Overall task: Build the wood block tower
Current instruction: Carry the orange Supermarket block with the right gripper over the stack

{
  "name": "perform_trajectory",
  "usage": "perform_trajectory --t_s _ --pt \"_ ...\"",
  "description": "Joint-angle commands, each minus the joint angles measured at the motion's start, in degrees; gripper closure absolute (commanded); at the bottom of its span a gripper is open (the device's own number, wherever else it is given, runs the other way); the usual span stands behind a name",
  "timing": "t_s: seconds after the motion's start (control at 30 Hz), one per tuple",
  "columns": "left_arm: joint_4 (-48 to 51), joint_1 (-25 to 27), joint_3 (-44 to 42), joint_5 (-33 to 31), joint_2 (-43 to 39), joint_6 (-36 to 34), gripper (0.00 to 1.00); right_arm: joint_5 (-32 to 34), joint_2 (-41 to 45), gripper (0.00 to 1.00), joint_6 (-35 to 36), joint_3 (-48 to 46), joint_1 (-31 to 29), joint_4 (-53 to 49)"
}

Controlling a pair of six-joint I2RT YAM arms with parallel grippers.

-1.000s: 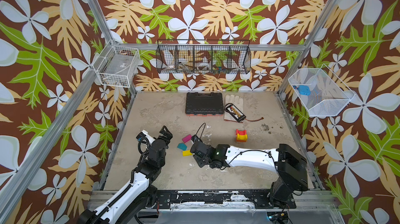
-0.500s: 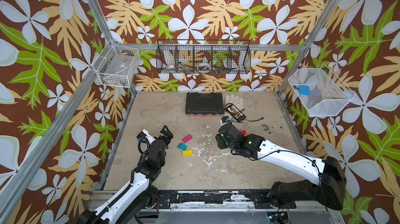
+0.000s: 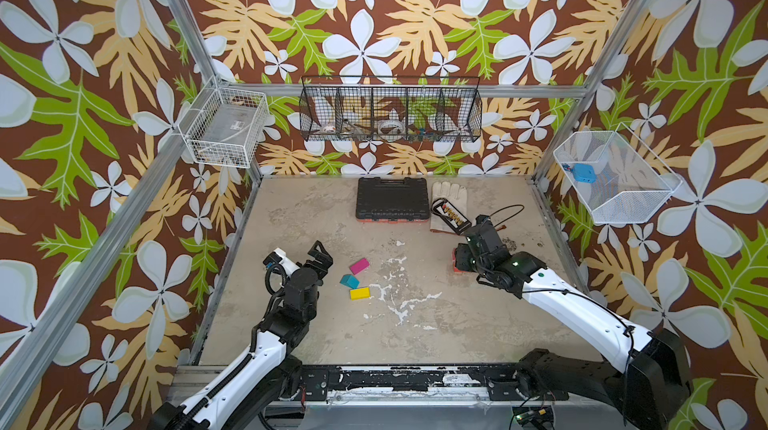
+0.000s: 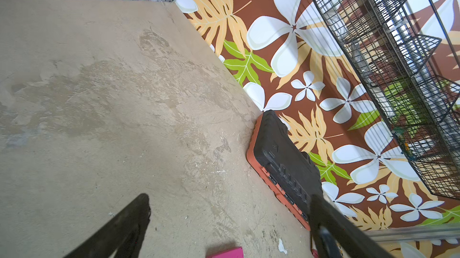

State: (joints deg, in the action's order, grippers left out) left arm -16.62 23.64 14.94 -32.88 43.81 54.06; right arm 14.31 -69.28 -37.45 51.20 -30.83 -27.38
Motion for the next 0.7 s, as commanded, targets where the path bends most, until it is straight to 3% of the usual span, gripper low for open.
perform_trajectory --t_s 0.0,0.67 --pt "-1.31 -0.08 0.19 -0.25 -0.13 0.02 0.0 -0.07 -0.57 0.76 -0.67 0.09 0.16 0.12" --pt "-1.36 -0.08 0.25 -0.16 -0.26 0.02 0.0 0.99 -7.75 0.82 -2.85 0.99 0.16 1.61"
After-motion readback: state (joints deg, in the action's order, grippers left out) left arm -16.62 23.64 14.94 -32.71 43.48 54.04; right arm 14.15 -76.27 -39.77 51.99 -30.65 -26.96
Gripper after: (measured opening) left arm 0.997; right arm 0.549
